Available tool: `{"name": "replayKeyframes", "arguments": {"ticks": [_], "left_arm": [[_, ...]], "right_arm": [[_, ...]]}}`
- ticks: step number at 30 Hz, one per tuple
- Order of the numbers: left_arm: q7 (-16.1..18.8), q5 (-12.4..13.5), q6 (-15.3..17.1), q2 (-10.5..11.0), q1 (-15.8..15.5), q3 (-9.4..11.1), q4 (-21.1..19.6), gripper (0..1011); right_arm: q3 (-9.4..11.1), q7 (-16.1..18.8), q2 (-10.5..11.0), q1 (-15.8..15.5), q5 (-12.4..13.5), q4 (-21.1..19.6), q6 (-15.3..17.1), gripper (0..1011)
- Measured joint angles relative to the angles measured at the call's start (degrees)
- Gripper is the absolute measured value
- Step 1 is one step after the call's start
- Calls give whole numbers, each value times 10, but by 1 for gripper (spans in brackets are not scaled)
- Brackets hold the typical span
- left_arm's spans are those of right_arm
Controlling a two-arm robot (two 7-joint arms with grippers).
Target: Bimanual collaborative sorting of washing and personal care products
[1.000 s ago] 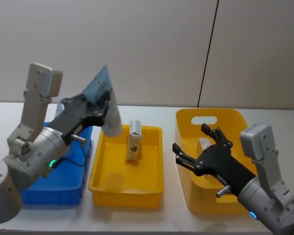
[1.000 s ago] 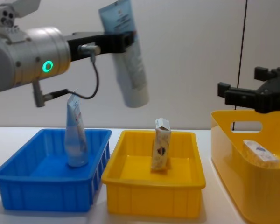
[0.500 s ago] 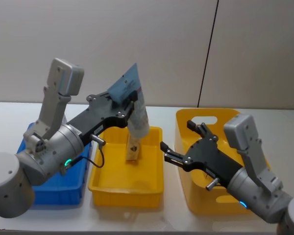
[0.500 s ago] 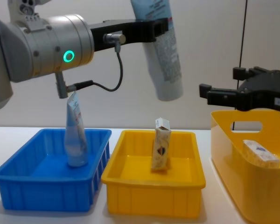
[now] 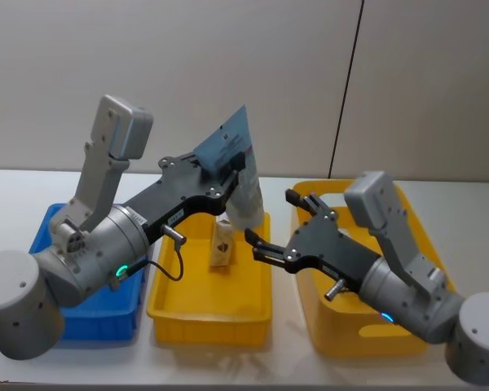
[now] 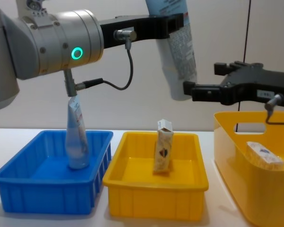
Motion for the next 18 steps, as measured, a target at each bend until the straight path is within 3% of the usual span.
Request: {"name": "replayKeyframes", "arguments": {"ticks": [10, 18], "left_arm": [[-5, -2, -1, 1, -2, 3, -1, 208], [-6, -2, -1, 1, -2, 4, -1, 207]], "right_arm": [[-25, 21, -5, 45, -4, 28, 6, 1004], [-42, 28, -12, 77, -8, 51, 9, 824]]}}
